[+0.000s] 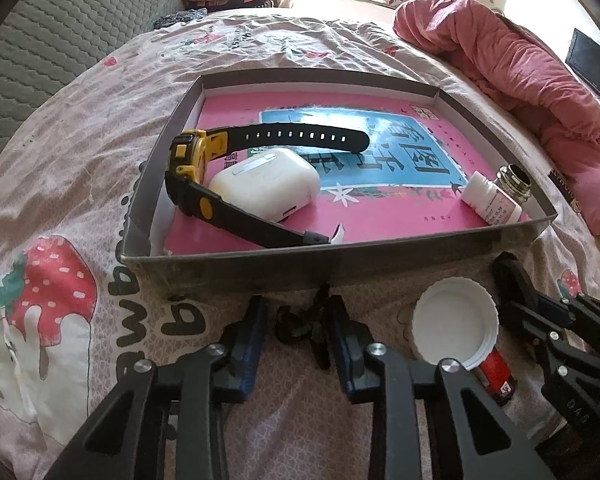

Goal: Organize rigid objects
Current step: 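Close right gripper on the black-and-gold tube while left gripper approaches the black clip, then close left gripper on the small black clip while right gripper lifts the tube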

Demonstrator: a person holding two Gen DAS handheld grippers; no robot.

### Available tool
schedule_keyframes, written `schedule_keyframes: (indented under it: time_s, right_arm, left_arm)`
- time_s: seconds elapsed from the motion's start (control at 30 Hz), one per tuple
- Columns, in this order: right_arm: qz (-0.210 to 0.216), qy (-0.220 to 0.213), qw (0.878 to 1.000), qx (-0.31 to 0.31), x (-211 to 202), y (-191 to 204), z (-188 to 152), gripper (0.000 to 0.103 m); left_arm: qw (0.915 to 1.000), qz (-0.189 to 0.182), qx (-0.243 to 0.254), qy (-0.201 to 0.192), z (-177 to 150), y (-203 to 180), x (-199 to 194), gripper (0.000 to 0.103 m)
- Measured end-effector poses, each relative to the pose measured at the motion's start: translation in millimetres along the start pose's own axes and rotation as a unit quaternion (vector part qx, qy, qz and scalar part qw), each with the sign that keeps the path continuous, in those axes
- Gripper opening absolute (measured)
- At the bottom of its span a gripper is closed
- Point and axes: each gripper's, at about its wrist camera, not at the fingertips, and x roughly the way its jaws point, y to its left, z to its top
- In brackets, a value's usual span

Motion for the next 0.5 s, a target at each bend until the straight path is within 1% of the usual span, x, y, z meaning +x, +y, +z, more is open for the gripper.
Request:
schedule_keyframes:
  time_s: [0.1,0.23,0.43,0.5]
  right_arm:
    - [-0.003,-0.002,1.0,0.019,-3,-8,-1,0.023]
    - [-0.01,-0.004,1.0,0.027,-4,-13,0,0.023]
    - [-0.008,-0.01,0.999,0.042,-8,-16,1,0.023]
    - [-0.006,-0.013,0.999,0.043,-9,-16,1,0.023]
  left_arm:
    - [0.9999,-0.007,-0.011,0.0,0,5,0,0.026]
    - [0.9996,-0.017,-0.02,0.001,-1,9,-1,0.025]
    - [0.9987,-0.035,-0.037,0.004,-3,13,-7,0.025]
    - [0.9987,-0.034,-0.037,0.001,-4,14,-9,0.025]
